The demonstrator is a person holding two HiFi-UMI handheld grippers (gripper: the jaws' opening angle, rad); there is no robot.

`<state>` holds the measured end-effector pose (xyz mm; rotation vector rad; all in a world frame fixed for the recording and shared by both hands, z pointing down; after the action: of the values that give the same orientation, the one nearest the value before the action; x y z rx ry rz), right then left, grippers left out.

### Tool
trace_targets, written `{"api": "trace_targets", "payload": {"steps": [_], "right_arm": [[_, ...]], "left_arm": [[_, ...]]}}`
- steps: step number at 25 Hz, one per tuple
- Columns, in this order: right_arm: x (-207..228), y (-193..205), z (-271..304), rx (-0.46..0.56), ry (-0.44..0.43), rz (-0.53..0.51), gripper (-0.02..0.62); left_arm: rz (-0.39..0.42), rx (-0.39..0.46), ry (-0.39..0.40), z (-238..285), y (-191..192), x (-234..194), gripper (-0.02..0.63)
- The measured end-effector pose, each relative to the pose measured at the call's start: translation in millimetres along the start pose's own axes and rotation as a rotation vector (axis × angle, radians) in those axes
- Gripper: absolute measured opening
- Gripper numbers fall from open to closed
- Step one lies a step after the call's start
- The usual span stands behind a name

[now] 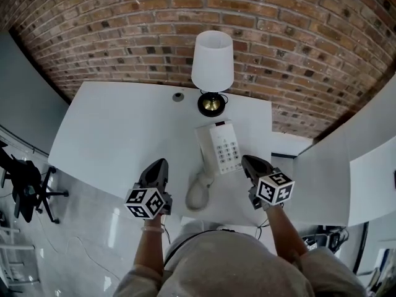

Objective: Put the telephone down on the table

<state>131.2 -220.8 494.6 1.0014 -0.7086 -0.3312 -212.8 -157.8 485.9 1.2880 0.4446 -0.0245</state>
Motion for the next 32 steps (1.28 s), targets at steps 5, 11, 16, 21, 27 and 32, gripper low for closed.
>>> {"api": "trace_targets", "payload": {"steps": [5,11,16,21,27,32], "right_arm": [[-5,-19,-6,0.056,-0.001,-0.103,0.003],[-9,-38,-13,0.128,0.0,-0.15,0.003],[-11,-47,-19,0.167,0.005,-0.165,0.003],[-13,-52,-23,0.206,0.013,-0.175,0.003],[-18,-56,-26,0.242,0.033,-0.221,0.003],[-17,-54,-26,0.258,0.054,-0.23,0.003]], "left_arm": [[0.096,0.039,-0.036,-7,-18,1,0.005],[0.186,0.094,-0.071,-14,-44,4,0.005],[0.217,0.13,-0.085,-19,-55,7,0.005],[0.251,0.161,-0.132,-24,-60,13,0.005],[0.275,0.198,-0.171,-34,-62,14,0.005],[0.275,0.201,-0.166,-35,-62,15,0.005]]}}
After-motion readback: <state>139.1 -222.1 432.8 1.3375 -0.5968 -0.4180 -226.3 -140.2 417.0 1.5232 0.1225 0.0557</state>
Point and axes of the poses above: the fingertips, and each gripper's own axes: z forward along the fingers, x to its right, y out of its underside, the point moved 8 cm from there along -z, backward along the fingers, and after that the axes turned 2 degrees about z, right-handed, at the moved point
